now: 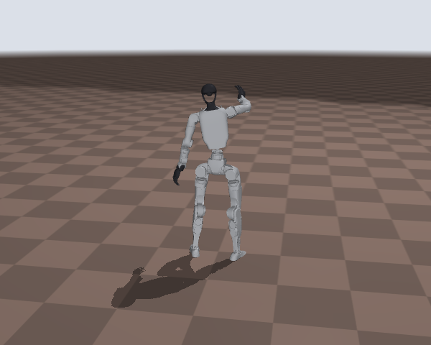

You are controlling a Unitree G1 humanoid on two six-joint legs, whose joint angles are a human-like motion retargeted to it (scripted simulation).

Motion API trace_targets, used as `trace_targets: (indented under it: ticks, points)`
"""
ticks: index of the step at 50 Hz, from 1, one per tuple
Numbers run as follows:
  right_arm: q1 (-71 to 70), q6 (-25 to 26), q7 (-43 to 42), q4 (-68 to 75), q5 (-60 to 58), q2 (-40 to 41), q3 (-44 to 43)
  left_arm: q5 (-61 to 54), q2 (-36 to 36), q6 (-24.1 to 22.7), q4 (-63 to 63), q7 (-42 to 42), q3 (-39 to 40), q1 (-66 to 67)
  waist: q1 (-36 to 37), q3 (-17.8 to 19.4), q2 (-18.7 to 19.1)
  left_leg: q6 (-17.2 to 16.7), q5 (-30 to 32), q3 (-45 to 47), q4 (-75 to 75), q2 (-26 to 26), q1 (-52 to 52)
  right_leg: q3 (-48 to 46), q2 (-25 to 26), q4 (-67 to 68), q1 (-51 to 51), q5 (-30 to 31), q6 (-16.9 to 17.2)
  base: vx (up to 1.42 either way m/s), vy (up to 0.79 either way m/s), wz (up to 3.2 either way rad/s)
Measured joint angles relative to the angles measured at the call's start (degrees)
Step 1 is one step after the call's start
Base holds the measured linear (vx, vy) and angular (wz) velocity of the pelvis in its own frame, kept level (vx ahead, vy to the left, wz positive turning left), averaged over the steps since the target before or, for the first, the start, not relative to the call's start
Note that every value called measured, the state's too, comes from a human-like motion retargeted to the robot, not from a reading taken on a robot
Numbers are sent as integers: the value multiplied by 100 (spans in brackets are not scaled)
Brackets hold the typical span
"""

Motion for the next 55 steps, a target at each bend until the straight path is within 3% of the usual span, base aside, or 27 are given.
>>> trace_targets:
  ticks: [4, 7, 8, 9, 13, 18, 22, 25, 28, 30, 32, 34, 35, 38, 40, 42, 43, 48, 51, 55]
  points:
    - [429, 37, 2186, -1056, 1766, -322, 81, -130, -48, -61, -85, -271, 94, -37, -46, 11, 23, 12, 0, -20, 14, 19, -30, -20, 23, -8, -11, 2, 0, 0, 0, 0]
    - [737, 884, 4336, -1951, 2599, -556, 150, -65, -131, 0, -107, -540, 188, -8, -80, 13, 34, 49, -9, -28, 35, 17, -57, -23, 21, -14, -25, 3, 0, 0, 0, 0]
    - [854, 1009, 4633, -2143, 3368, -552, 115, -122, -145, -35, -121, -535, 185, 3, -98, 18, 43, 29, -8, -26, 40, 31, -63, -26, 37, -18, -28, 4, 0, 0, 0, 0]
    - [918, 1173, 4740, -2423, 3351, -582, 169, -110, -179, 34, -126, -567, 223, 7, -106, 26, 44, 21, -8, -20, 44, 42, -68, -24, 50, -20, -35, 4, 0, 0, 0, 0]
    - [1007, 1360, 4740, -2813, 2964, -637, 263, -55, -245, 158, -154, -619, 269, 53, -117, 32, 44, 16, -11, -8, 53, 57, -85, -12, 66, -28, -54, 9, 0, 0, 0, 0]
    - [390, 475, 4446, -2027, 1550, -868, 340, 345, -89, -4, -41, -717, 53, 209, -127, -6, 29, 47, -35, 9, 54, 3, -22, -2, -1, -10, -3, -17, 0, 0, 0, 0]
    - [14, -16, 2186, -503, 794, -379, 61, 286, 26, 24, 80, -422, -26, 66, -58, 0, -4, 19, -35, 33, 34, 9, 38, 16, 5, 1, 31, -26, 0, 0, 0, 0]
    - [-146, -254, 635, 603, 1093, 116, -354, 140, 100, 1, 171, -148, -91, -87, 22, -5, -35, 21, -36, 37, 19, 7, 69, 21, 4, -1, 54, -24, 0, 0, 0, 0]
    - [-201, -55, 730, 1259, 1839, 436, -884, 23, 128, 18, 178, -179, -100, -180, 102, -38, -49, 71, -47, 15, 25, -6, 63, 16, -12, -4, 63, -18, 0, 0, 0, 0]
    - [-362, 996, 1134, 1217, -801, 195, -235, 75, 178, 156, 126, -271, 69, -248, 165, -9, -109, 115, -46, -3, 9, -30, 69, 2, -39, 19, 60, -34, 0, 0, 0, 0]
    - [-7, 74, 1425, 1221, 2755, 463, -1187, -242, 124, -28, 120, -160, 12, -347, 147, 20, -59, 85, -41, -35, 21, 1, 55, -32, -5, 2, 81, -24, 0, 0, 0, 0]
    - [415, -372, 2169, 778, 3941, 423, -1327, -336, 138, -204, 80, -165, 55, -341, 145, 17, -71, 54, -34, -54, 32, 36, 26, -60, 34, -11, 74, -18, 0, 0, 0, 0]
    - [650, -467, 2630, 475, 4482, 381, -1360, -362, 131, -270, 63, -179, 79, -330, 136, 17, -72, 42, -31, -65, 38, 50, 11, -75, 49, -16, 71, -16, 0, 0, 0, 0]
    - [1238, 165, 3821, -619, 5051, 131, -1302, -304, 84, -209, 29, -312, 159, -245, 94, 21, -75, 38, -32, -99, 57, 55, -27, -110, 53, -22, 64, -19, 0, 0, 0, 0]
    - [1370, 786, 4274, -1314, 4000, -116, -1099, -163, 42, 6, 18, -467, 228, -176, 83, 30, -81, 62, -37, -110, 63, 39, -42, -117, 34, -19, 57, -24, 0, 0, 0, 0]
    - [1107, 718, 4991, -1911, 2409, -562, -551, 123, 97, -47, -17, -629, 208, -35, 90, 31, -98, 93, -41, -112, 63, 10, -47, -115, 1, -15, 51, -30, 0, 0, 0, 0]
    - [958, 577, 4923, -2009, 2090, -663, -327, 161, 126, -55, -34, -658, 183, 23, 95, 24, -103, 72, -40, -98, 63, 21, -50, -108, 13, -17, 41, -30, 0, 0, 0, 0]
    - [-605, 254, 3934, -1600, -1889, -807, 1269, 548, 172, 77, 6, -842, 168, 132, 113, 35, -83, 50, -38, -25, 42, 28, -13, -48, 22, 3, 16, -35, 0, 0, 0, 0]
    - [-1463, 118, 2902, -822, -4133, -625, 1971, 714, 181, 25, 63, -772, 153, 146, 132, 26, -48, 41, -38, 22, 25, 29, 16, -5, 24, 14, 5, -37, 0, 0, 0, 0]
    - [-1984, 402, 1655, 228, -5706, -266, 2298, 738, 188, -53, 124, -591, 123, 98, 170, 1, -6, 30, -38, 70, 8, 36, 39, 42, 35, 17, -10, -31, 0, 0, 0, 0]
